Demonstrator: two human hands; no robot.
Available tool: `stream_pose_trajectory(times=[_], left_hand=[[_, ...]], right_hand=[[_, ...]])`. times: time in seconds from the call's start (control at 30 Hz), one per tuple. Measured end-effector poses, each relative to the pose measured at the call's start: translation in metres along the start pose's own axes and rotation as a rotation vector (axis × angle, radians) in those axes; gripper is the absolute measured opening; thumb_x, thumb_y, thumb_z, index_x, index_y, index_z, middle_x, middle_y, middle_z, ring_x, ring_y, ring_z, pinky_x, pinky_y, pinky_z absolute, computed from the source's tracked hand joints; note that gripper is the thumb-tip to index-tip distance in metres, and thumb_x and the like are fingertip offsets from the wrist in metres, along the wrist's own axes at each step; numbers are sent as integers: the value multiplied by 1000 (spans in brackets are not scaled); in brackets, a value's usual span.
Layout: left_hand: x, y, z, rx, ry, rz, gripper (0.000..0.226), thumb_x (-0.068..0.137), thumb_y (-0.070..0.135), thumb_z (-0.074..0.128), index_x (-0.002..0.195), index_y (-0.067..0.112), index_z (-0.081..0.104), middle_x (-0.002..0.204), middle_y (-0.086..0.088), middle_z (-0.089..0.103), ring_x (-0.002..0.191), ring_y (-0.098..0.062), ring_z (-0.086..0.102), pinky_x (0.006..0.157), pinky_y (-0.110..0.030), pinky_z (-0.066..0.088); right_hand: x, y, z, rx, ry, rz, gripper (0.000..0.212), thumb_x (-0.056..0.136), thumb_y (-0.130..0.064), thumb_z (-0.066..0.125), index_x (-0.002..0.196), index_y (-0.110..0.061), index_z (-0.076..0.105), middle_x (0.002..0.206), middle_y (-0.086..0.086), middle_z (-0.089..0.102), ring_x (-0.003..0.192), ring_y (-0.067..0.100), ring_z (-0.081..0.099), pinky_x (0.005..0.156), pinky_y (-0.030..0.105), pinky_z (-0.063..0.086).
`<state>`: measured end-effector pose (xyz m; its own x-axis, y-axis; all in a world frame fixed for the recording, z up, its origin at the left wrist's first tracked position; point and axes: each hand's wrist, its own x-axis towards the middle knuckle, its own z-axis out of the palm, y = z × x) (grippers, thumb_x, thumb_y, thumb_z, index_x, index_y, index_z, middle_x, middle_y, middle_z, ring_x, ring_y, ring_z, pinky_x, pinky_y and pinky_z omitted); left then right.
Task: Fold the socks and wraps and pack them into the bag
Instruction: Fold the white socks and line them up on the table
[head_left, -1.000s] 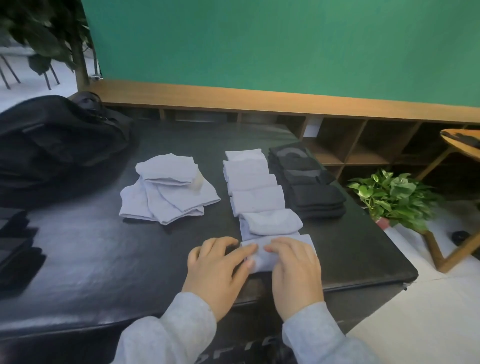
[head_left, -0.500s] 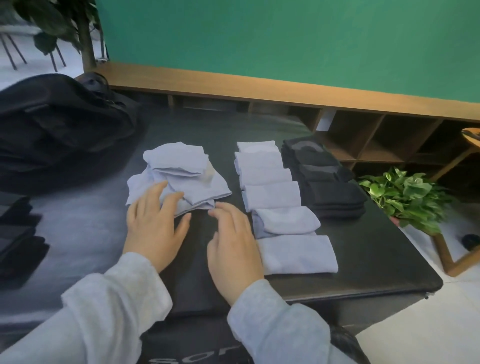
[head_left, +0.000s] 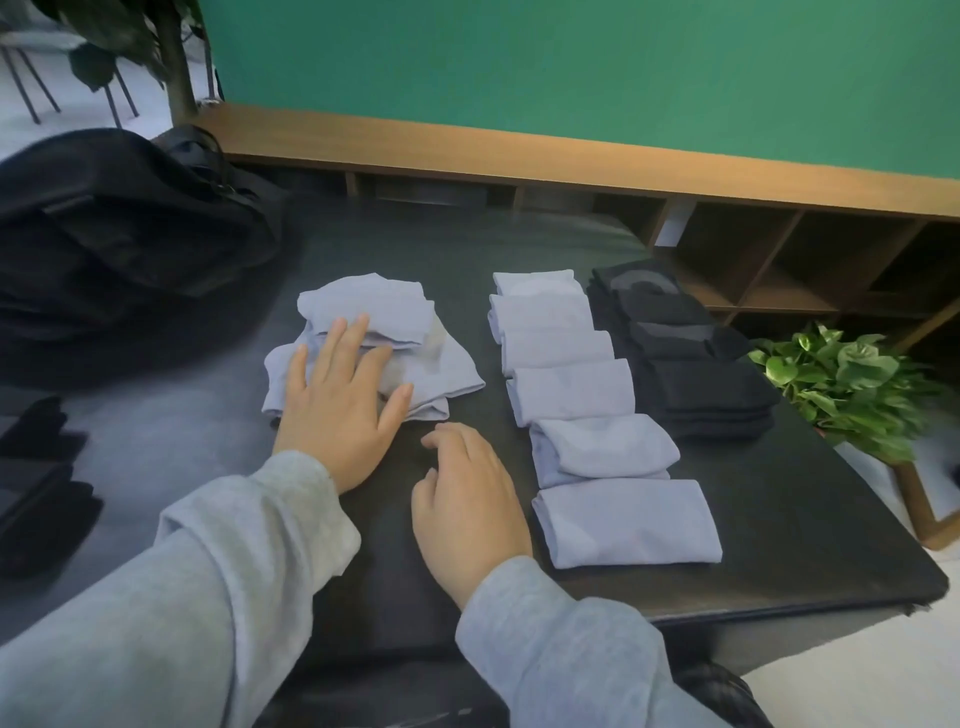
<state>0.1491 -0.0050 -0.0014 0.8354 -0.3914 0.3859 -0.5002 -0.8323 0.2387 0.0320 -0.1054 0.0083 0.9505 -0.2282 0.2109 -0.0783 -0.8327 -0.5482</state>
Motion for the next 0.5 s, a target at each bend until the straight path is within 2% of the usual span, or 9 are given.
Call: stream_pose_trajectory(times=[0.13, 0.33, 0.43, 0.5], left_hand=[[8, -1, 2, 11, -46, -61, 48, 95, 49, 27, 128, 19, 47, 157, 3, 5, 144, -13, -4, 114, -42, -5], [8, -3, 4, 40, -50, -77, 62, 94, 51, 18, 141, 13, 33, 156, 2, 14, 143, -13, 5, 113, -44, 2], [6, -3, 4, 57, 19, -52, 74, 87, 54, 13, 140, 8, 36, 154, -2, 21, 143, -16, 11, 110, -44, 2], [3, -3, 2, 68, 100, 7, 73, 86, 51, 17, 135, 2, 41, 151, -8, 29, 141, -20, 19, 107, -46, 6]], right_hand=[[-2, -1, -1, 17, -6, 2, 38, 91, -11, 42, 128, -19, 47, 133, -10, 43, 127, 5, 35, 101, 12, 21], [-3, -1, -2, 9, -13, 6, 35, 92, -14, 43, 127, -22, 46, 131, -12, 43, 124, 3, 36, 101, 11, 23], [-2, -1, -2, 10, -2, 9, 35, 92, -14, 43, 125, -22, 47, 130, -12, 44, 123, 3, 37, 101, 13, 24], [-3, -2, -2, 24, 11, 18, 35, 91, -14, 43, 125, -22, 47, 130, -12, 44, 122, 4, 38, 100, 14, 26]])
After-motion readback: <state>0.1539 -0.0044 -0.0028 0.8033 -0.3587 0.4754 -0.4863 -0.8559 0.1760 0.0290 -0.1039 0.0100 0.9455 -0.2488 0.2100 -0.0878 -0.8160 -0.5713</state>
